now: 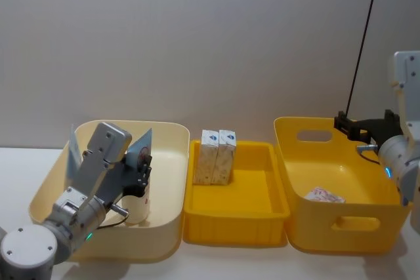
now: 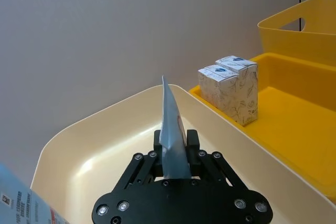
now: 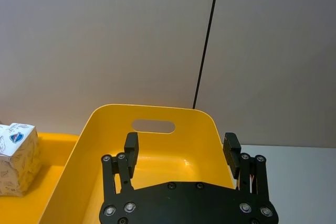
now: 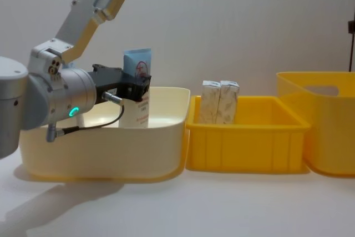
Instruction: Bimanual collaborative sorting of washing and personal care products
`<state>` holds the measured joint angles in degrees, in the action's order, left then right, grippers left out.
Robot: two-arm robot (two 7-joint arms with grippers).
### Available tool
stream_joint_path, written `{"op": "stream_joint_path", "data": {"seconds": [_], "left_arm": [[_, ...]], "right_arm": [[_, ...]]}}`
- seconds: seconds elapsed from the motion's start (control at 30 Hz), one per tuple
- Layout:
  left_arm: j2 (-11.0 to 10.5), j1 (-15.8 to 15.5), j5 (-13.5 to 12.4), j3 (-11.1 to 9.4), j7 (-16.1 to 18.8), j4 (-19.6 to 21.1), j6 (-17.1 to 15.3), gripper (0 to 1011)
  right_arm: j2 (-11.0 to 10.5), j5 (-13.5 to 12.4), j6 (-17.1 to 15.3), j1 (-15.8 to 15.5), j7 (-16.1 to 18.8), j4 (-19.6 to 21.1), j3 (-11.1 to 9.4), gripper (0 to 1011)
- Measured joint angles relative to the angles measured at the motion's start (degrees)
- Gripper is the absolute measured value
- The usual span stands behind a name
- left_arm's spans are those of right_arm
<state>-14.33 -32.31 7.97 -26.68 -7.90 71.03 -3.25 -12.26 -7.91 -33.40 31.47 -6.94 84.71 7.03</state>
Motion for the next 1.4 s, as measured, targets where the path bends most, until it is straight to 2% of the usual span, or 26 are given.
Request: {"op": "stream_joint_path", "data": {"seconds": [0.27, 1.4], "left_arm": [[0.0, -0.1, 0.0, 0.0, 0.0, -0.1, 0.0, 200], [0.1, -0.2, -0.1, 0.0, 0.0, -0.2, 0.0, 199]], "right_arm": [[0.0, 0.0, 0.0, 0.0, 0.0, 0.0, 0.0, 1001], [0.0, 0.0, 0.0, 0.0, 0.0, 0.0, 0.0, 1001]]}}
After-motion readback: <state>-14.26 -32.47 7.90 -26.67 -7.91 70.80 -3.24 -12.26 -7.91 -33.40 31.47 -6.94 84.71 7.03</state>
